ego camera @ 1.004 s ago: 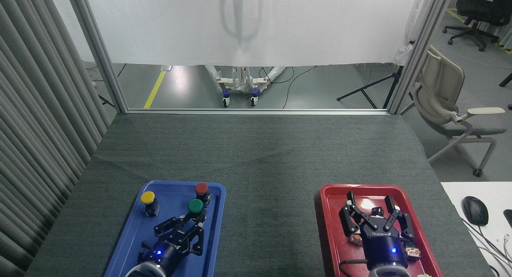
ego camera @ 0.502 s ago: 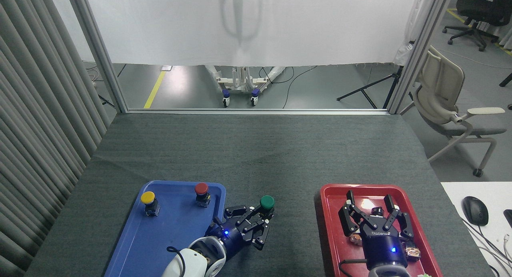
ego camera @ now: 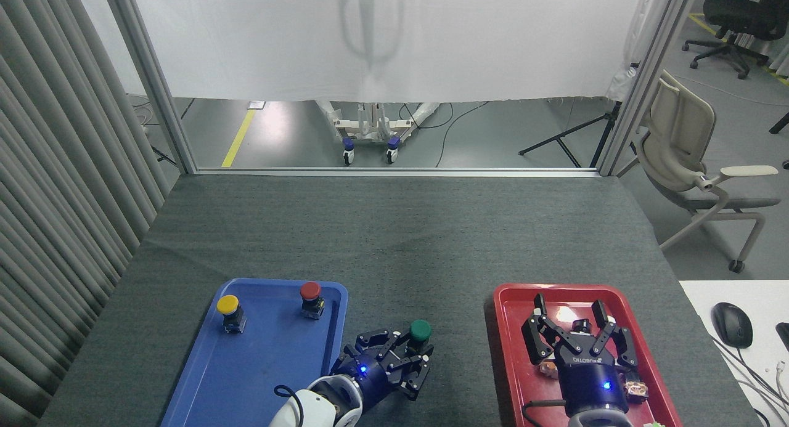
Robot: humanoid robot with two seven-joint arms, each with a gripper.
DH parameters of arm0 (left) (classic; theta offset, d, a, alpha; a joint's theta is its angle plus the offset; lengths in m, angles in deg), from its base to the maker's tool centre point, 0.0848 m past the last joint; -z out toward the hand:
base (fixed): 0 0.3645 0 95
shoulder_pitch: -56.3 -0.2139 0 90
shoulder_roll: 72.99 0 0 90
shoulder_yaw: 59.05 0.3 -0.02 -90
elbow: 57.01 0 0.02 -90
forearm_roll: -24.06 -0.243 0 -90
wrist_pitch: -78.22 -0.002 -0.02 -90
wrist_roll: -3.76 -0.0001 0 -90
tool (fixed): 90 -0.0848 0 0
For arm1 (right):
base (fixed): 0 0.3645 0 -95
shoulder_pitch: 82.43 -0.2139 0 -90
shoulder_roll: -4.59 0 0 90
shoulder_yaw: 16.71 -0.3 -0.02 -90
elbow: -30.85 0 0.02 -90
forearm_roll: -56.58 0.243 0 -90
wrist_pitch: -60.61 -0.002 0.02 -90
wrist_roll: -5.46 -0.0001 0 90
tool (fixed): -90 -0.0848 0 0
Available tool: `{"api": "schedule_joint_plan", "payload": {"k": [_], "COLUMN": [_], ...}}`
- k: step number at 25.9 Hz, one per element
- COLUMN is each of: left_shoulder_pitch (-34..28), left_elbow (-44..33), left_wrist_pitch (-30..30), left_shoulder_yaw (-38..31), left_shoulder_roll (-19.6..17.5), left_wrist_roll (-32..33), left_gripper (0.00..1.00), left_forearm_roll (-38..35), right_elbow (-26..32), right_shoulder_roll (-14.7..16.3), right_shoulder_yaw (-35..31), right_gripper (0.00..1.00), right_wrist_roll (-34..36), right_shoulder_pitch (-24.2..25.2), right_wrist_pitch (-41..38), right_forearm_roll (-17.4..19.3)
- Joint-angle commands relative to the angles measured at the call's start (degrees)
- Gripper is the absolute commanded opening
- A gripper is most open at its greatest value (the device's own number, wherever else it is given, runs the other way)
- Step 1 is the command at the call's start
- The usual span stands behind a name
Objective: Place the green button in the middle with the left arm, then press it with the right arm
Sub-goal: 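Release the green button on the table and withdraw the left hand, then move the right hand over the green button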
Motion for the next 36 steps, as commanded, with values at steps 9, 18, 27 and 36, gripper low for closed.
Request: {"api": "schedule_joint_plan", "payload": {"k": [9, 18, 27, 36], "left_shoulder_pitch": [-12.5, -26.8, -27.2, -27.3], "left_elbow": [-22.4, -39.6, -39.5, -39.7], "left_wrist_pitch": [-5.2, -17.4, -16.8, -15.6], "left_shoulder_yaw": [-3.7, -17.8, -19.7, -19.9], "left_shoulder_roll": [-5.0, -11.2, -15.7, -15.7], "left_wrist_roll": [0.8, 0.0, -0.1, 0.5], "left_gripper": [0.99, 1.0, 1.0, 1.0], "left_forearm_roll": [0.2, 1.1, 5.7, 5.7], "right_elbow": [-0.1, -0.3, -0.5, -2.3], "right_shoulder_roll": [-0.1, -0.6, -2.1, -3.3], "right_shoulder_yaw": [0.1, 0.9, 4.8, 11.0], "right_gripper": [1.0, 0.99, 0.82, 0.05], "right_wrist_roll": [0.2, 0.2, 0.1, 0.3], "right_shoulder_pitch": [0.2, 0.5, 0.2, -0.9], "right_wrist_pitch": [-0.2, -0.2, 0.3, 0.5], "right_forearm_roll": [0.0, 0.2, 0.1, -0.4]}}
